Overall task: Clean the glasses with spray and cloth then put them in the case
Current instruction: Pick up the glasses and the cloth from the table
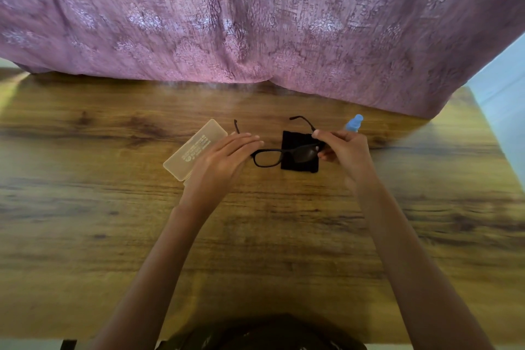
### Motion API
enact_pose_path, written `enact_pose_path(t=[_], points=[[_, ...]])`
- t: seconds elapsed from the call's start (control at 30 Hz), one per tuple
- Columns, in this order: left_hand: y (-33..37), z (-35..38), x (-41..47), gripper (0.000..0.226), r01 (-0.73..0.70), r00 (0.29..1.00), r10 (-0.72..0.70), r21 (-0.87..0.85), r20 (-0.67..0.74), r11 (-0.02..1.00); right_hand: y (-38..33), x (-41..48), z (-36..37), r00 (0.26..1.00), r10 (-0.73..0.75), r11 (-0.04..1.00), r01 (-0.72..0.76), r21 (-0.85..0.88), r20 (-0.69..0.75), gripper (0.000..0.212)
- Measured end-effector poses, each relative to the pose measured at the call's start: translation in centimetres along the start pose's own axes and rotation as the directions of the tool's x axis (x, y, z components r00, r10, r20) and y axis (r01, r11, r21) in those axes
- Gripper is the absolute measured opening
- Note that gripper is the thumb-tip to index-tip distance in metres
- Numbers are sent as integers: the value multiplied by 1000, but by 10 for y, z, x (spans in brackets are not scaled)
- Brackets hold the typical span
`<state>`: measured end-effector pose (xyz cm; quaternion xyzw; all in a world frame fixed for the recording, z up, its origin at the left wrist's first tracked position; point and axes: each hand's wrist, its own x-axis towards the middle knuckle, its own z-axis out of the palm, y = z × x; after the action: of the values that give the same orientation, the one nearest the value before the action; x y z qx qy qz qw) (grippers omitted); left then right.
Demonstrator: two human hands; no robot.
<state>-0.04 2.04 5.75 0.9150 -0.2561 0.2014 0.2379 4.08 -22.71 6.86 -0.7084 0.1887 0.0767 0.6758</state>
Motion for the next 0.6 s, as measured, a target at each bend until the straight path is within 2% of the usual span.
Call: enact_pose_path(t=[0.17,0.33,0.4,0.47,0.53,0.6], points=[[5,-9,5,27,-66,997,67,21,-31,998,-6,3,-6,999,42,987,-42,154,2,11],[14,-12,12,24,-28,993,28,3,-111,1000,-9,4,-10,998,62,973,-65,220,21,21],[18,-12,15,29,0,990,0,-2,-142,1000,-9,3,-10,998,58,971,-64,230,31,16],[19,-10,16,25,41,983,-39,4,-179,999,-6,2,-8,999,26,973,-33,229,30,15],[20,-8,16,23,95,972,-91,9,-215,995,-3,1,-6,997,-52,990,59,131,-56,14],[19,-7,17,26,127,963,-121,10,-242,992,5,1,-4,944,-234,969,209,-130,-232,11]])
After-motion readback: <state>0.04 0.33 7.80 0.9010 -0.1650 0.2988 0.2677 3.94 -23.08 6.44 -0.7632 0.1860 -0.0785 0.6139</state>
